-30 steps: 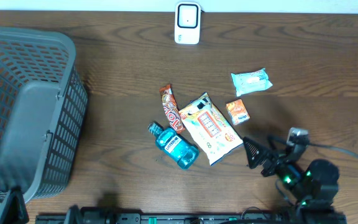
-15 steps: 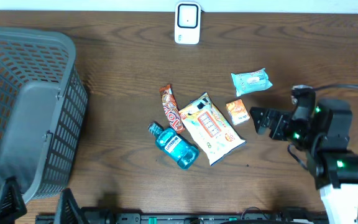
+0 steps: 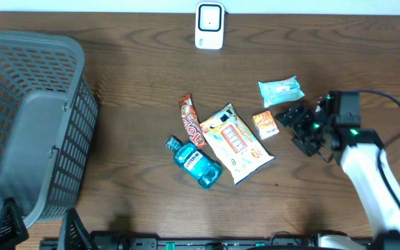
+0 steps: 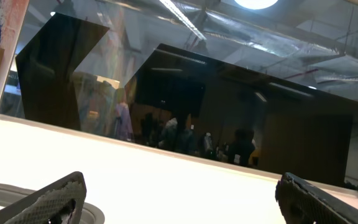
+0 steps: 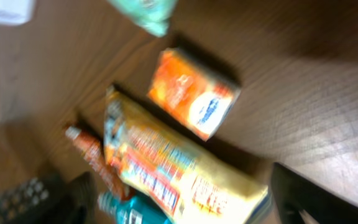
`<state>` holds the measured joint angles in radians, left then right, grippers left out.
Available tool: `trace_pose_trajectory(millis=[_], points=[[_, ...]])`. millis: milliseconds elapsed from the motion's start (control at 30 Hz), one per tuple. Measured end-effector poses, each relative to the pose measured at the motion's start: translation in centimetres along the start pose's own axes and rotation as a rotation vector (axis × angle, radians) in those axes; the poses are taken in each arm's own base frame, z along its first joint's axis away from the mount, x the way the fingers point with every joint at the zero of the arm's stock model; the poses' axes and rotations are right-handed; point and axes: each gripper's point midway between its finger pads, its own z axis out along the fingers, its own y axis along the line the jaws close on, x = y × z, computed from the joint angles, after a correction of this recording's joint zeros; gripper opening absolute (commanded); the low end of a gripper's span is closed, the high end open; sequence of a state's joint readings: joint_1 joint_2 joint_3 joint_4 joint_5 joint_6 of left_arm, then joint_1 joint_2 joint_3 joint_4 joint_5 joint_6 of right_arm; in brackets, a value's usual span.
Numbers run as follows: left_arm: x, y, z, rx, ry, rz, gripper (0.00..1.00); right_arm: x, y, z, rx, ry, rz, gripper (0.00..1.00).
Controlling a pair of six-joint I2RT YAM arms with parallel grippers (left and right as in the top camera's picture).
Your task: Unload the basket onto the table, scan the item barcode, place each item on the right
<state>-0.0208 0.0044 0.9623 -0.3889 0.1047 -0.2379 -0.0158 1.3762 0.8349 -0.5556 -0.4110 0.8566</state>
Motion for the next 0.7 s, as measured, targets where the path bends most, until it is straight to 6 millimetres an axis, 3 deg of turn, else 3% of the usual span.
trace_pose_trajectory(millis=[200, 267, 433, 500, 567, 600, 667, 700], points=[[0.0, 0.0, 0.0, 0.0, 0.0, 0.0, 0.98, -1.1, -1.5, 5.9, 0.019, 0.073, 0.115, 0.66], [0.0, 0.0, 0.0, 0.0, 0.0, 0.0, 0.98, -1.1, -1.8, 6.7, 0.024, 0.087, 0.132, 0.69], [0.0, 0.0, 0.0, 0.0, 0.001, 0.0, 0.98, -1.0, -1.3, 8.5, -0.005, 0.111, 0.134, 0.64], [0.0, 0.0, 0.0, 0.0, 0.001, 0.0, 0.98, -0.6, -1.0, 8.9, -0.009, 0.123, 0.13, 0.54], [0.0, 0.0, 0.0, 0.0, 0.001, 0.0, 0.98, 0.0, -0.8, 9.5, -0.002, 0.137, 0.129, 0.31], [0.0, 0.0, 0.0, 0.0, 0.001, 0.0, 0.98, 0.2, -0.8, 9.8, 0.005, 0.142, 0.134, 0.15], [0.0, 0.0, 0.0, 0.0, 0.001, 0.0, 0.98, 0.7, -1.0, 10.4, 0.021, 0.156, 0.136, 0.01], [0.0, 0.0, 0.0, 0.0, 0.001, 0.0, 0.98, 0.8, -0.9, 10.6, 0.021, 0.161, 0.135, 0.01]])
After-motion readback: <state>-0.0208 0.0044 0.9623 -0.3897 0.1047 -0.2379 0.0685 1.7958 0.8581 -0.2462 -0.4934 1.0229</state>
